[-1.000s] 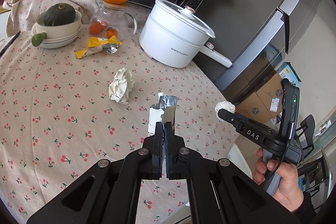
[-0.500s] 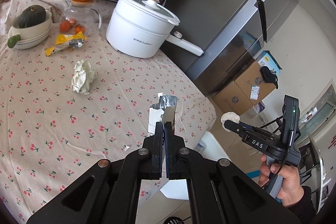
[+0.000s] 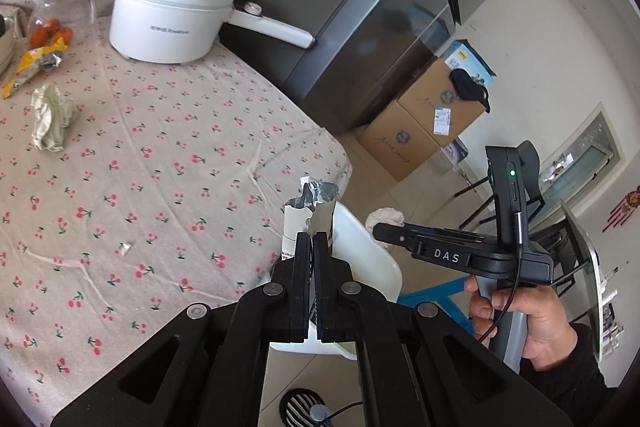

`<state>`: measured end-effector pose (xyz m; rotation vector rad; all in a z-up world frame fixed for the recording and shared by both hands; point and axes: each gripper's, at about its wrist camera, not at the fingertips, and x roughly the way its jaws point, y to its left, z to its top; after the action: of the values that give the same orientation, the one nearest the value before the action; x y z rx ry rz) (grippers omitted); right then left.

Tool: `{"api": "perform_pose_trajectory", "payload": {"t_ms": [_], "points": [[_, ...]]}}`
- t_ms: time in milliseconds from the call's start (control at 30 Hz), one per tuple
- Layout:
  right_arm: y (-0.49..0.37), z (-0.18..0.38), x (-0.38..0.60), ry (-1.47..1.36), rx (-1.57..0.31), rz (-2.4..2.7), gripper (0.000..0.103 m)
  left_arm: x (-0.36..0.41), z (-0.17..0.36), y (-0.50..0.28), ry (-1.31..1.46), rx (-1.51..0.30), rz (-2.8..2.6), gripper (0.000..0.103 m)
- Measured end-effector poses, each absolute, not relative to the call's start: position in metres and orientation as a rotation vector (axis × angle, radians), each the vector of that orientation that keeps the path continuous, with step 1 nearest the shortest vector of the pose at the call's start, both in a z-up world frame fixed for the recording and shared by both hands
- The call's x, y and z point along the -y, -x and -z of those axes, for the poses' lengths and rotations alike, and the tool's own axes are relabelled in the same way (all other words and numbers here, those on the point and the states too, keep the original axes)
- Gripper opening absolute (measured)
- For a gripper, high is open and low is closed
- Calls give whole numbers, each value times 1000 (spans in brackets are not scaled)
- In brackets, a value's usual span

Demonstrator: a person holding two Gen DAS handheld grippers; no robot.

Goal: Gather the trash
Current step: 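Carry the snack packet over the white bin with the left gripper while the right carries the tissue ball, then open both grippers over the white bin to drop the packet and tissue ball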

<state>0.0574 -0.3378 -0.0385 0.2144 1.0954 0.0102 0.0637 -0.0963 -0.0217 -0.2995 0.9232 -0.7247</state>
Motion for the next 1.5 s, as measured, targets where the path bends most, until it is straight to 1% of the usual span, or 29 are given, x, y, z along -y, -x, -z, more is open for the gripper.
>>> {"api": "perform_pose_trajectory", "payload": {"t_ms": [333, 700, 733, 833, 900, 933, 967, 1033, 1133, 1200, 1267, 1500], "points": [[-56, 61, 371, -245, -1190, 78, 34, 167, 65, -71, 169, -1031, 757, 1], [-51, 77, 395, -261, -1266, 160, 34, 209, 93, -86, 68, -1049, 759, 1], [-51, 78, 396, -257, -1269, 168, 35, 211, 94, -87, 61, -1045, 753, 2], [-51, 81, 400, -258, -1290, 194, 38, 215, 94, -89, 22, -1041, 723, 4], [-51, 84, 404, -269, -1302, 210, 43, 215, 94, -87, -5, -1039, 706, 11], [-51, 83, 405, -274, -1301, 214, 46, 214, 94, -87, -15, -1037, 698, 23], [-51, 82, 406, -278, -1297, 216, 48, 213, 94, -87, -20, -1033, 688, 40], [-50, 80, 407, -281, -1286, 219, 54, 208, 92, -86, -13, -1024, 675, 55], [-51, 75, 404, -277, -1271, 218, 60, 201, 89, -87, 1, -1030, 667, 58], [-53, 72, 400, -277, -1260, 208, 63, 195, 85, -87, 7, -1028, 654, 62], [-54, 69, 395, -271, -1250, 202, 64, 188, 82, -87, 16, -1025, 641, 66], [-65, 60, 372, -248, -1204, 167, 69, 146, 72, -89, 32, -1011, 555, 72]]}}
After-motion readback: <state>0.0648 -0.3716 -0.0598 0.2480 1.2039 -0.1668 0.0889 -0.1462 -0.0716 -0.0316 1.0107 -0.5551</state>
